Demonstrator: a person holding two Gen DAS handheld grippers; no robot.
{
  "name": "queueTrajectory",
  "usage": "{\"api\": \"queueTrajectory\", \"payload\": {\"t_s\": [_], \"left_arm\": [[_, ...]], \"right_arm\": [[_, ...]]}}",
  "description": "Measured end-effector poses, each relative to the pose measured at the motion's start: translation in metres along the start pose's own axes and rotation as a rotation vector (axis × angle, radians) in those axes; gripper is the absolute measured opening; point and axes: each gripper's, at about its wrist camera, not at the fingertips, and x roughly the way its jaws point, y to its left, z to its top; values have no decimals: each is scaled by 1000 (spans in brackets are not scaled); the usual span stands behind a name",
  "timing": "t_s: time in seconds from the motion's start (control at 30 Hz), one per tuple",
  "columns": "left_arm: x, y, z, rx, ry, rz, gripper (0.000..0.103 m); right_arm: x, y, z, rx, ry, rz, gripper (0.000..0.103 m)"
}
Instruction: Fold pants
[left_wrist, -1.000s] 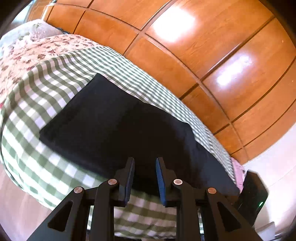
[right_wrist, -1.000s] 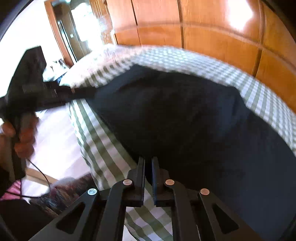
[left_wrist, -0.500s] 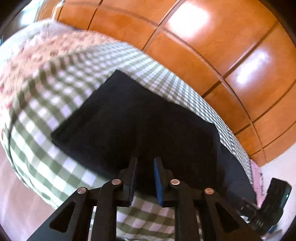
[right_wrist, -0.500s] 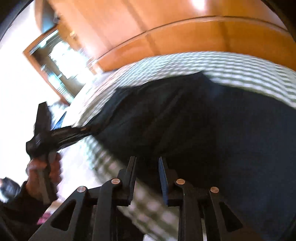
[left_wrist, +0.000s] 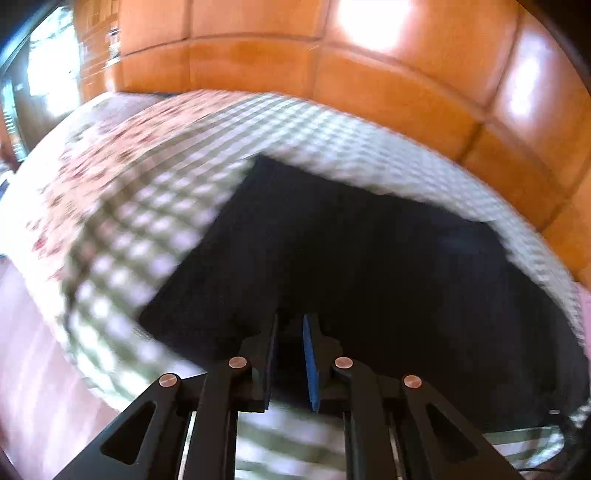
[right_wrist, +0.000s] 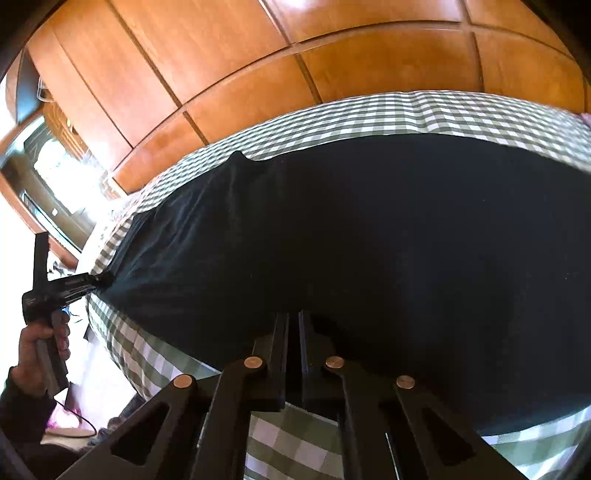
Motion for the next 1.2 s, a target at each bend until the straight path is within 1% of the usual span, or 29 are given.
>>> {"api": "queueTrajectory", "payload": {"t_s": [0.07, 0.1, 0.17, 0.2, 0.23, 0.27, 0.33, 0.4, 0.47, 0.5, 0.53, 0.6, 0.67, 0.7, 0.73, 0.77, 0.8, 0.83, 0.9, 0.97, 1.03, 1.07, 1.13, 1.2], "left_arm": [[-6, -27, 0, 62, -13, -87, 17], [-7, -43, -1, 98, -15, -127, 17], [-4, -74, -5, 155, 9, -201, 17], [-1, -87, -8, 183, 25, -230, 17], [2, -102, -12, 222, 34, -253, 17], [2, -115, -16, 257, 34, -265, 17], [7, -137, -24, 319, 48, -284, 17], [11, -153, -32, 365, 78, -297, 17], [14, -165, -42, 393, 102, -290, 18], [17, -169, -46, 406, 113, -285, 19], [17, -171, -49, 413, 112, -276, 20], [19, -171, -51, 421, 113, -266, 20], [26, -168, -49, 416, 118, -273, 21], [28, -168, -49, 409, 121, -280, 21], [29, -166, -48, 395, 127, -288, 21], [30, -164, -48, 384, 134, -294, 21], [31, -164, -46, 370, 142, -301, 21], [31, -162, -45, 354, 149, -313, 22], [34, -159, -42, 333, 159, -330, 22], [33, -157, -42, 335, 162, -334, 22], [31, -159, -43, 347, 159, -324, 22], [31, -160, -43, 351, 157, -318, 22], [31, -162, -45, 353, 152, -308, 23], [31, -163, -46, 351, 147, -304, 23]], "right_arm": [[3, 7, -1, -18, -6, -15, 3], [3, 9, -1, -23, -6, -17, 3], [0, 4, 2, 5, 7, -5, 4], [-1, 1, 5, 30, 11, 6, 8], [-7, -3, 7, 59, 2, 11, 9], [-17, -8, 9, 80, -23, -2, 10], [-38, -23, 10, 128, -74, -28, 19], [-65, -50, 7, 224, -140, -56, 24], [-92, -83, 0, 343, -204, -89, 30], [-104, -99, -6, 402, -232, -107, 34], [-118, -119, -14, 474, -267, -137, 37], [-145, -156, -33, 613, -334, -189, 39], [-165, -187, -52, 733, -404, -199, 39], [-172, -202, -61, 794, -434, -205, 42], [-177, -219, -72, 868, -461, -221, 47], [-179, -227, -79, 907, -472, -233, 48], [-180, -237, -85, 947, -482, -242, 48], [-178, -245, -89, 975, -495, -230, 46], [-176, -258, -93, 1007, -538, -187, 46], [-178, -270, -90, 1010, -566, -189, 46], [-175, -276, -78, 1012, -582, -199, 43], [-170, -274, -73, 1012, -585, -204, 41], [-164, -281, -64, 1013, -579, -226, 27], [-167, -288, -61, 999, -566, -237, 24]]}}
